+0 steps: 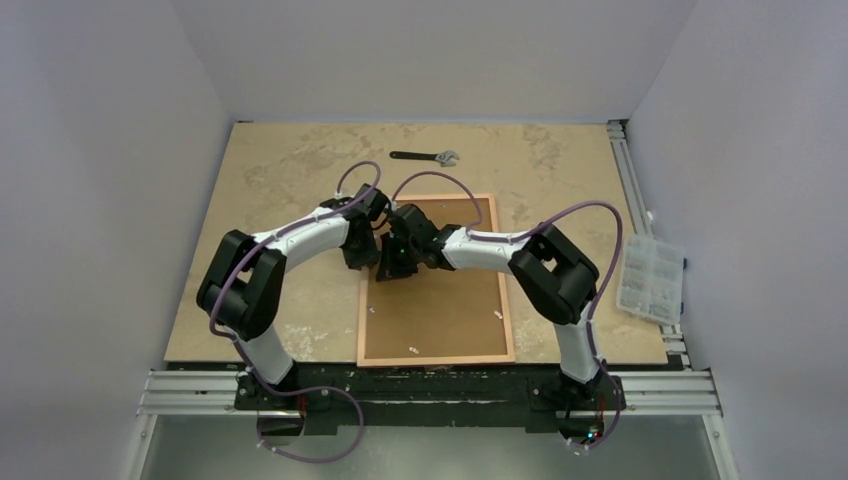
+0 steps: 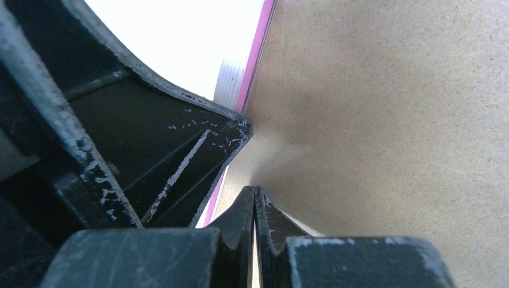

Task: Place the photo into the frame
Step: Install the photo frame at the center of the board.

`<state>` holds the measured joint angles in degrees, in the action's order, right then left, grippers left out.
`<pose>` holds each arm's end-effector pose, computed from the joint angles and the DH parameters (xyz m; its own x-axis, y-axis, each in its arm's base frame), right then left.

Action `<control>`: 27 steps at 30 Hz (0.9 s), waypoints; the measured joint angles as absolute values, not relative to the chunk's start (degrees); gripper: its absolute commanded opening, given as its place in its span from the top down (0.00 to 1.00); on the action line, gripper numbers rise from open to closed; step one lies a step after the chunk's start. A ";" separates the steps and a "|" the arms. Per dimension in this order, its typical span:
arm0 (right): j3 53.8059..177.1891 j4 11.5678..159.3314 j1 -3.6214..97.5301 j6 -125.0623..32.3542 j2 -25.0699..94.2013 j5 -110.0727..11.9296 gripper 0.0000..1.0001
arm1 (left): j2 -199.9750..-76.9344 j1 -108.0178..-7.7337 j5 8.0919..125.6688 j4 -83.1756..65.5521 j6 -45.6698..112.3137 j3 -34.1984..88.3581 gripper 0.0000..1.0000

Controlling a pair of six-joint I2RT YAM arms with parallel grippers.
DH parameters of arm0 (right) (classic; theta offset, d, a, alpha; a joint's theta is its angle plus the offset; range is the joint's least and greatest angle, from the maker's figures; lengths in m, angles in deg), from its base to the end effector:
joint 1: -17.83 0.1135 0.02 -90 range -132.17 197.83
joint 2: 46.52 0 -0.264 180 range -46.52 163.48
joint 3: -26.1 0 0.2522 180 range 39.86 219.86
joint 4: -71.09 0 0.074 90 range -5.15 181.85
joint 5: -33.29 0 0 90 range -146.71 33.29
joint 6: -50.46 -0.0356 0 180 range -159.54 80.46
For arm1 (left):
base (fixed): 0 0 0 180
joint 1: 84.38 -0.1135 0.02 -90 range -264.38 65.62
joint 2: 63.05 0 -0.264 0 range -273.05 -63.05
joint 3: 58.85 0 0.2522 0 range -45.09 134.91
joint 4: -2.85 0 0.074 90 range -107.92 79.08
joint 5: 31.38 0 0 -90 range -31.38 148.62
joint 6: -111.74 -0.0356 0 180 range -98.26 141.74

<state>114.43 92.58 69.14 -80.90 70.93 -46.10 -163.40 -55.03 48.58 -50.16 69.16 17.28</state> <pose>0.2644 0.3407 0.1408 -0.9178 -0.1070 -0.3823 -0.3114 0.7913 0.5261 0.2833 -0.1522 0.1634 -0.9058 -0.3225 -0.2748 -0.3221 0.9455 -0.0477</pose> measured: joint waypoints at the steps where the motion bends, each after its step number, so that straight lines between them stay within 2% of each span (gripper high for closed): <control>1: 114.01 91.92 68.79 -80.97 70.82 -45.31 1.00 | -163.40 -55.03 48.58 -50.16 69.16 17.28 0.99; 4: 112.20 89.30 67.91 -81.10 69.32 -43.19 0.99 | -163.12 -55.05 48.88 -49.88 68.94 17.04 0.84; 8: 108.20 88.52 67.13 -80.79 65.77 -41.23 0.85 | -160.04 -56.54 51.07 -45.81 68.42 13.35 0.56; 9: 106.93 89.70 66.69 -80.58 64.29 -40.59 0.79 | -158.92 -57.31 52.64 -43.89 68.66 11.82 0.52; 10: 105.71 91.01 66.16 -80.38 62.82 -40.22 0.69 | -158.20 -57.98 54.72 -41.07 68.70 10.24 0.48; 13: 102.36 94.29 63.39 -79.66 58.58 -37.97 0.48 | -156.43 -59.91 59.37 -36.30 68.55 7.68 0.38; 15: 100.83 96.97 60.07 -78.83 55.28 -37.42 0.37 | -155.71 -60.91 61.78 -34.68 68.11 6.96 0.35; 18: 99.92 100.19 54.32 -77.43 50.87 -37.18 0.27 | -155.25 -62.62 65.23 -33.33 67.61 6.33 0.34; 21: 99.70 101.89 48.46 -76.34 46.30 -36.83 0.20 | -155.43 -64.23 67.90 -33.05 67.28 6.29 0.33; 27: 99.26 103.57 37.55 -74.00 43.35 -36.42 0.14 | -158.25 -65.76 69.95 -35.01 66.34 9.65 0.34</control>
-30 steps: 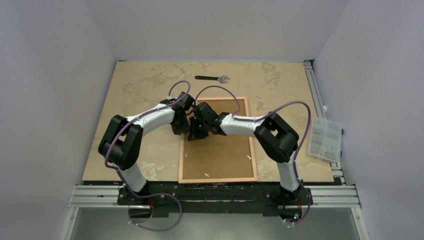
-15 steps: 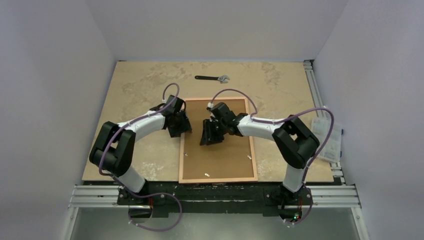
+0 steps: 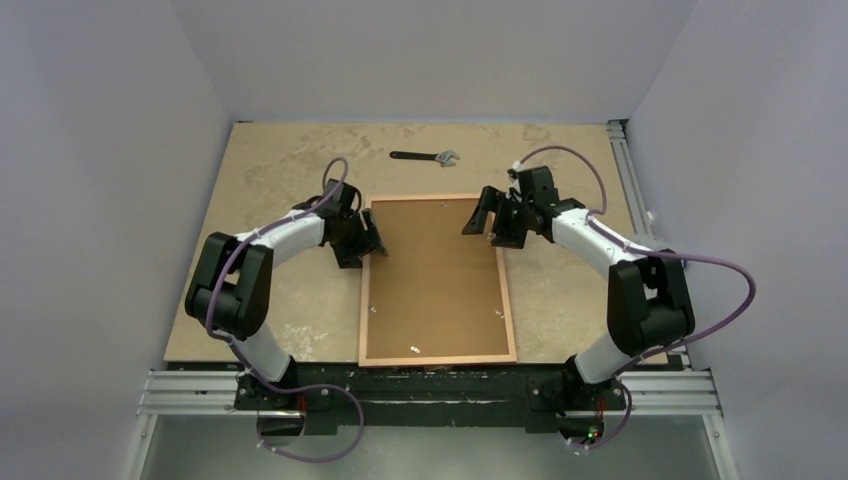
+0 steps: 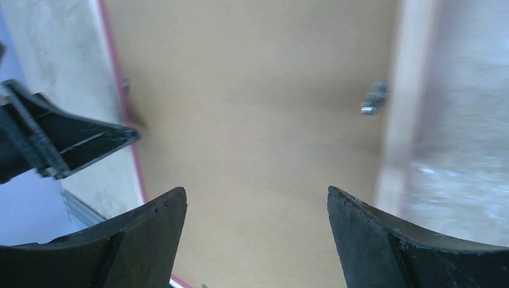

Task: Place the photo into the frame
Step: Install the photo frame at the center of the board.

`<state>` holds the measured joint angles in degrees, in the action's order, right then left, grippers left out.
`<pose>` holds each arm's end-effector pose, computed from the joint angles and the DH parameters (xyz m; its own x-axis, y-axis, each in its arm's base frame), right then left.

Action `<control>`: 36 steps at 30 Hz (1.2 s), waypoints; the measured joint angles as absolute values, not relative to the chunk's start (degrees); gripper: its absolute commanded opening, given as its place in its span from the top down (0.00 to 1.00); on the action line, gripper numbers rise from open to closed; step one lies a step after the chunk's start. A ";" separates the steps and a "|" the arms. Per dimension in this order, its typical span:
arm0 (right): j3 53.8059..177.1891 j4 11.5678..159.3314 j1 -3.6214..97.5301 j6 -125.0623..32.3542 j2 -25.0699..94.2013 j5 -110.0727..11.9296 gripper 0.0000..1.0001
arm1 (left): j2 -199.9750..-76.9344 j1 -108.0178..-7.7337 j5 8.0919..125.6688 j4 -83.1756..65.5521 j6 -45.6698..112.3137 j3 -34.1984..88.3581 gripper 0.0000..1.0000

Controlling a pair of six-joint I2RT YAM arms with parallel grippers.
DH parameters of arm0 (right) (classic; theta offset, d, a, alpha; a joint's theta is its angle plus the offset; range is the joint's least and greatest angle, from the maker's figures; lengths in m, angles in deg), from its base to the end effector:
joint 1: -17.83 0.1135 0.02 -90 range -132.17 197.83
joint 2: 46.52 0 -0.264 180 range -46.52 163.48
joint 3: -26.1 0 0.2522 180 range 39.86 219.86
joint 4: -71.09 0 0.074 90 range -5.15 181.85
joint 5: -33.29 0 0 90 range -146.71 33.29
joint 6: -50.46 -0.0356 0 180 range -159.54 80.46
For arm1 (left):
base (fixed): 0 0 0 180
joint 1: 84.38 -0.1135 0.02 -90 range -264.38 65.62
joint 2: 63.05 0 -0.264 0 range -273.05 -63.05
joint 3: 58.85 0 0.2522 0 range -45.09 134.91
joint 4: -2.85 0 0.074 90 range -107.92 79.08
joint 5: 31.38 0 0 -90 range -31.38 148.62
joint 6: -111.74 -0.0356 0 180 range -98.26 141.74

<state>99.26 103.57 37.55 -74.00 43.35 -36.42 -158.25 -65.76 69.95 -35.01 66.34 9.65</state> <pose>0.3076 0.1234 0.2237 -0.8873 0.2458 -0.3904 -0.0337 0.8095 0.5862 0.2972 -0.1075 0.1647 -0.8853 -0.4282 -0.1813 -0.3210 0.8449 -0.4279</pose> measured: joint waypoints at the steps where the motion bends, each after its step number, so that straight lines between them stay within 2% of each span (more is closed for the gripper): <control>1: 98.82 103.66 35.76 -73.71 43.81 -36.11 0.13 | -159.40 -65.85 69.86 -35.93 65.95 11.18 0.35; 6: 96.90 103.90 30.30 -73.28 48.31 -34.47 0.14 | -165.42 -65.87 66.87 -39.36 64.44 19.09 0.40; 11: 97.14 102.39 29.95 -72.77 49.40 -32.42 0.14 | -168.87 -65.85 61.62 -43.25 63.89 24.36 0.43; 14: 97.49 101.30 30.25 -72.82 51.04 -30.50 0.14 | -170.77 -65.87 59.42 -45.57 63.59 27.22 0.49; 17: 97.84 101.02 30.95 -72.88 52.90 -28.59 0.15 | -171.99 -65.76 59.13 -46.73 62.84 29.21 0.60; 19: 97.88 101.08 30.93 -72.86 52.90 -28.38 0.15 | -172.21 -65.65 59.00 -46.68 62.63 29.58 0.74; 24: 97.90 101.08 30.91 -72.71 53.10 -27.81 0.16 | -172.37 -65.44 58.43 -47.14 61.34 30.33 0.99; 36: 98.17 101.78 31.06 -71.79 52.94 -28.97 0.17 | -173.72 -65.15 58.08 -49.48 59.98 32.62 1.00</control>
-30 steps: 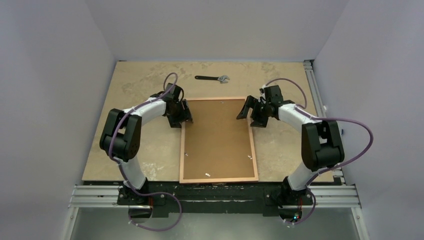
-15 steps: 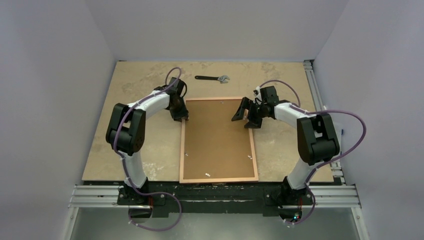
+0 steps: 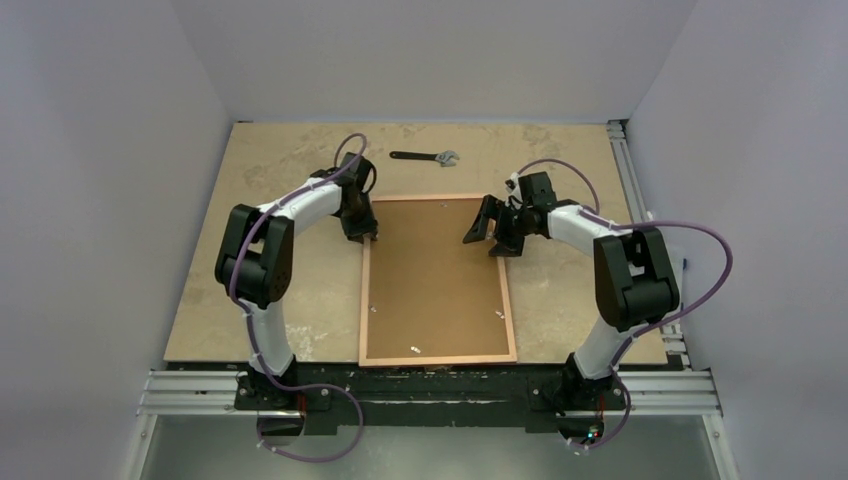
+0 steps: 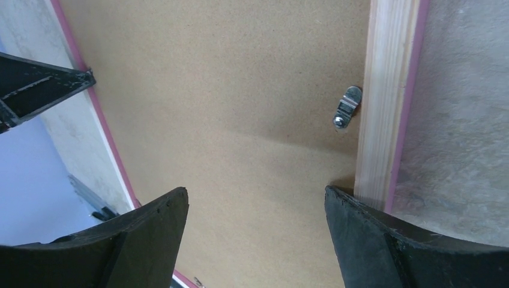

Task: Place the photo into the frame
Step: Install the photo frame at the center of the board.

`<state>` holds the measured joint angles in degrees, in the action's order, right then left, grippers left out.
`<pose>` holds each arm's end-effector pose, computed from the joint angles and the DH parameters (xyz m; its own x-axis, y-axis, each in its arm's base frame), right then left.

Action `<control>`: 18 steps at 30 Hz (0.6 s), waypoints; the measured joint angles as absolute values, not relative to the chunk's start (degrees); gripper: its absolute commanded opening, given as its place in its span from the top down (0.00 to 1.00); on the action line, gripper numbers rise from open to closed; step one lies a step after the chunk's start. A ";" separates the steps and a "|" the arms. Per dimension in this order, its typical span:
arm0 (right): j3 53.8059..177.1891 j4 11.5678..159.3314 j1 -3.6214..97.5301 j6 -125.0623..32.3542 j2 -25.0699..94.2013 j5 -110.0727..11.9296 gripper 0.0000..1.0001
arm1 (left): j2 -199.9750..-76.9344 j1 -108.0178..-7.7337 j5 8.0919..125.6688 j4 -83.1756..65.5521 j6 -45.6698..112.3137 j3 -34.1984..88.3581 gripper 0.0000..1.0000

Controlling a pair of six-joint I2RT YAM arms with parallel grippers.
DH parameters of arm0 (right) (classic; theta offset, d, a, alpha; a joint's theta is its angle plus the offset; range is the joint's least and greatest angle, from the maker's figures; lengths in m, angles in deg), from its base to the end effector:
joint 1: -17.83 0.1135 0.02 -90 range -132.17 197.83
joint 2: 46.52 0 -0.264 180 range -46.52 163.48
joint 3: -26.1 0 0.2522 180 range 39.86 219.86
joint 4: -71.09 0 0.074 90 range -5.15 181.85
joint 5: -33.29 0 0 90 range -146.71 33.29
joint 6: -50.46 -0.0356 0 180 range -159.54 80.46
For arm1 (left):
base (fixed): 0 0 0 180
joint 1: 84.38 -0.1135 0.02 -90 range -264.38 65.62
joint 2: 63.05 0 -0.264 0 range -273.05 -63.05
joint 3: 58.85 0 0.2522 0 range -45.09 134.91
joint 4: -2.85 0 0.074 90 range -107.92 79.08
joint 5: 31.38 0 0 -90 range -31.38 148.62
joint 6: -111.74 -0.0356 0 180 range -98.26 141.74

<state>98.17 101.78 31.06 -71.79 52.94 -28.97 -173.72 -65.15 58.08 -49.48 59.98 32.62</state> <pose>0.3302 0.0947 0.1683 -0.9347 0.2654 -0.2363 0.0670 0.7847 0.6163 0.3647 -0.1268 0.1736 -0.9055 -0.3396 -0.2544 -0.2979 0.9357 -0.1891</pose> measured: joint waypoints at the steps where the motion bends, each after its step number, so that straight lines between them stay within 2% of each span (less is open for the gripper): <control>1: 98.17 102.02 31.19 -71.57 52.77 -29.47 0.17 | -173.72 -65.11 57.95 -49.59 60.02 32.69 1.00; 6: 98.19 104.01 31.80 -70.19 51.57 -32.22 0.16 | -173.74 -64.71 57.06 -49.85 60.02 32.93 1.00; 7: 98.19 104.41 31.98 -69.91 51.41 -32.46 0.15 | -173.70 -64.69 57.06 -49.83 60.00 32.93 0.94; 8: 98.19 104.69 32.09 -69.76 51.33 -32.68 0.15 | -173.63 -64.69 57.12 -49.81 59.98 32.91 0.84; 9: 98.19 104.91 32.20 -69.52 51.15 -32.79 0.14 | -173.57 -64.69 57.23 -49.72 59.96 32.86 0.67; 11: 98.19 105.39 32.22 -69.32 50.76 -32.79 0.13 | -172.96 -64.74 57.73 -48.83 59.83 31.99 0.43; 14: 98.19 106.39 32.18 -68.97 49.91 -32.94 0.12 | -170.51 -64.82 58.80 -46.53 59.74 28.32 0.31; 18: 97.66 107.90 31.83 -68.49 47.72 -33.53 0.06 | -164.63 -64.82 60.88 -45.42 60.59 21.91 0.23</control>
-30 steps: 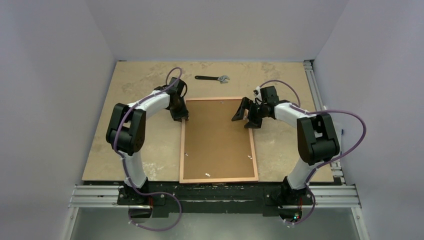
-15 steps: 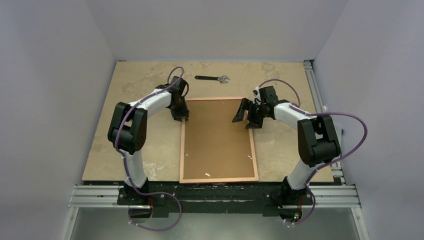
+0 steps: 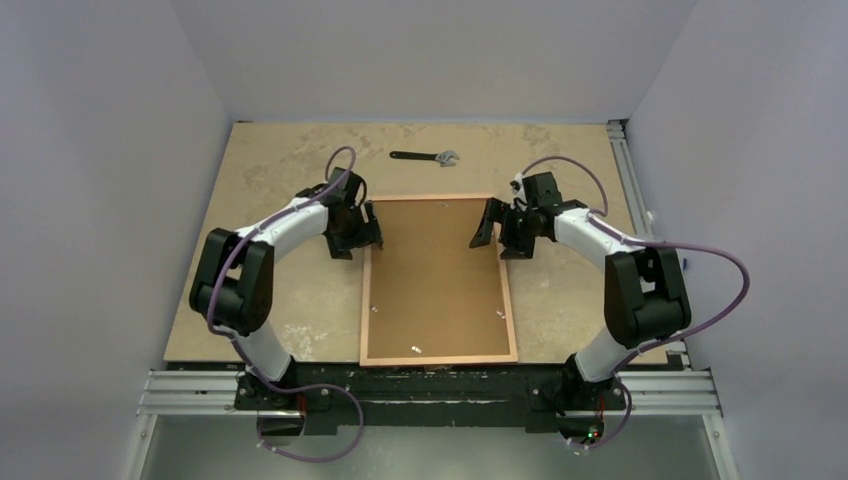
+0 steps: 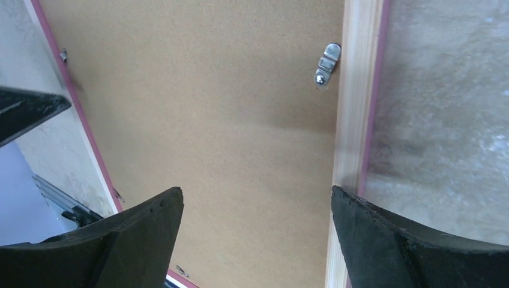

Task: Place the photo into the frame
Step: Install the photo frame at the center of the board.

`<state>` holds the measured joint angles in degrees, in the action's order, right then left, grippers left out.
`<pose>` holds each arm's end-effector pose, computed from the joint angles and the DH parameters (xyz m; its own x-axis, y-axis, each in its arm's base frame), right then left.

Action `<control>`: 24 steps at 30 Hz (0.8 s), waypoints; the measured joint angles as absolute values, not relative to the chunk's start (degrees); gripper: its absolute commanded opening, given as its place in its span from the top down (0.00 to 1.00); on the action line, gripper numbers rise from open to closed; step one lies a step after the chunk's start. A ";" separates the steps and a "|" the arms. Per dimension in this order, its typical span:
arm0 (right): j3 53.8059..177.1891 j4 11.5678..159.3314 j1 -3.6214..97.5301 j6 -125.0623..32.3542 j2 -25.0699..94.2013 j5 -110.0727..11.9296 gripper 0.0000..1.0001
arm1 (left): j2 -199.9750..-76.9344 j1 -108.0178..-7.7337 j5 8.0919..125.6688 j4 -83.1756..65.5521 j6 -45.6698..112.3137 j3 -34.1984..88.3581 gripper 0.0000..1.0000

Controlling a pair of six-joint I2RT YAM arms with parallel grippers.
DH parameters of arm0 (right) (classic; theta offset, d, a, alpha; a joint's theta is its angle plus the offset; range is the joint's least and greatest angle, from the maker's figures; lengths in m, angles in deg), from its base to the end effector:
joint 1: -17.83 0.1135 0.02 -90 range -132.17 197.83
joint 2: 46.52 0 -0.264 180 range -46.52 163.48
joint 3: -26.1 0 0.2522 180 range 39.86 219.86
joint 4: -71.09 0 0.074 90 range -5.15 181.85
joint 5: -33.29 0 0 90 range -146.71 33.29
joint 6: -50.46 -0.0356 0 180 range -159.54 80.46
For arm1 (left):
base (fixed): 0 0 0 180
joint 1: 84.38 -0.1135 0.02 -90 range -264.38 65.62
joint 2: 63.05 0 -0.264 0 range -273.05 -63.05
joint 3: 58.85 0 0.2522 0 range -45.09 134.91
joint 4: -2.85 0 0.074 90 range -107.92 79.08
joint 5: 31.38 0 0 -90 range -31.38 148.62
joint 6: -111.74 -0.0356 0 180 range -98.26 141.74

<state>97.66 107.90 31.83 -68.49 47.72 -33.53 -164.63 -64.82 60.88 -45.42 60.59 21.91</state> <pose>0.3133 0.0926 0.1876 -0.9330 0.2260 -0.2801 0.0404 0.8391 0.5425 0.3273 -0.1178 0.1801 -0.9037 -0.3441 -0.2548 -0.2813 0.9258 -0.2526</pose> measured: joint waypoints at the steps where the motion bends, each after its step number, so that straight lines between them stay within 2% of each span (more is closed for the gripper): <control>1: 97.42 108.25 31.70 -68.36 46.93 -33.75 0.05 | -162.71 -64.82 61.45 -45.18 60.81 20.43 0.22; 2: 97.16 108.51 31.59 -68.25 46.15 -34.21 0.05 | -160.65 -64.82 62.06 -44.85 61.31 19.01 0.05; 3: 96.86 108.78 31.56 -68.14 45.34 -34.69 0.04 | -159.01 -64.82 62.59 -44.61 61.64 17.98 0.01; 13: 94.10 111.29 31.26 -67.53 41.47 -41.21 0.05 | -147.06 -64.71 67.00 -39.58 66.36 2.55 0.01; 19: 95.96 112.34 31.32 -67.55 46.91 -45.29 0.07 | -146.40 -64.34 67.88 -38.29 68.05 -0.07 0.03; 24: 104.66 114.96 32.31 -67.46 54.30 -50.06 0.10 | -145.94 -63.18 67.64 -37.99 69.20 -0.34 0.02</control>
